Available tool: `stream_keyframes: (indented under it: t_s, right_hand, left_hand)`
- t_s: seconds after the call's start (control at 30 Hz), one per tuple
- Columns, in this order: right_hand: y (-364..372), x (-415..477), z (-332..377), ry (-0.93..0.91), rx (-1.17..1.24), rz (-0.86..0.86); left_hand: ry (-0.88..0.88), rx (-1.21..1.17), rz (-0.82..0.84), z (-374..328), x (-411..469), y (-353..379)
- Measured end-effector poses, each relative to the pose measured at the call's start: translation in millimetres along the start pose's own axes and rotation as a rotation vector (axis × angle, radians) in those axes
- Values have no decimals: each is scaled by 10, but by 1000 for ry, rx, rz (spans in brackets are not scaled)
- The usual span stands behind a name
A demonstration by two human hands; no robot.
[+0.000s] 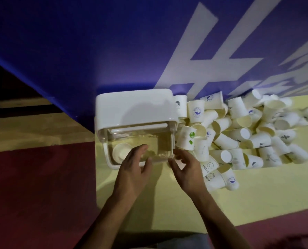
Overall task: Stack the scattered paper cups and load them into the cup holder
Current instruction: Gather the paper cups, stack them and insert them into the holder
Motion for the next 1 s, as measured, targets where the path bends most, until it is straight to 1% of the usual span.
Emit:
stream_keyframes:
  t_s: [0.03, 0.13, 0.27, 0.5, 0.63, 0.8, 0.9, 1.0]
  right_hand:
    - [-127, -5, -68, 22, 5, -18]
    - [-454, -28, -306, 94, -3, -97]
    - [-856, -62, -626, 119, -16, -189]
    - [-1484, -21, -1184, 157, -4, -196]
    - [-1837, 91, -1463, 173, -21, -186]
    - [-2265, 305, -1753, 134, -44, -176]
    - [-2465, 433, -1922, 136, -43, -173]
    - [-2608, 549, -2063, 145, -30, -171]
  left_hand:
    - [-1, -14, 45, -100, 3, 121]
    - [68, 1, 130, -395, -9, 462]
    - [108, 23, 189, -740, -40, 926]
    - [278, 208, 296, -1154, -146, 1858]
    - [391, 388, 363, -1323, -174, 2469]
    - [379, 673, 508, -1361, -74, 3066]
    - [386, 763, 495, -1384, -35, 3215]
    - [363, 769, 471, -1452, -8, 3196]
Point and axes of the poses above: each hand's wrist, its own x-axis towards the middle knuckle, its own y-axis out of the palm, z = x × y, the point moved 3 cm from there along x, towards the middle knuckle, and after that the axes turned 10 degrees about -z, right-handed, at the moved point
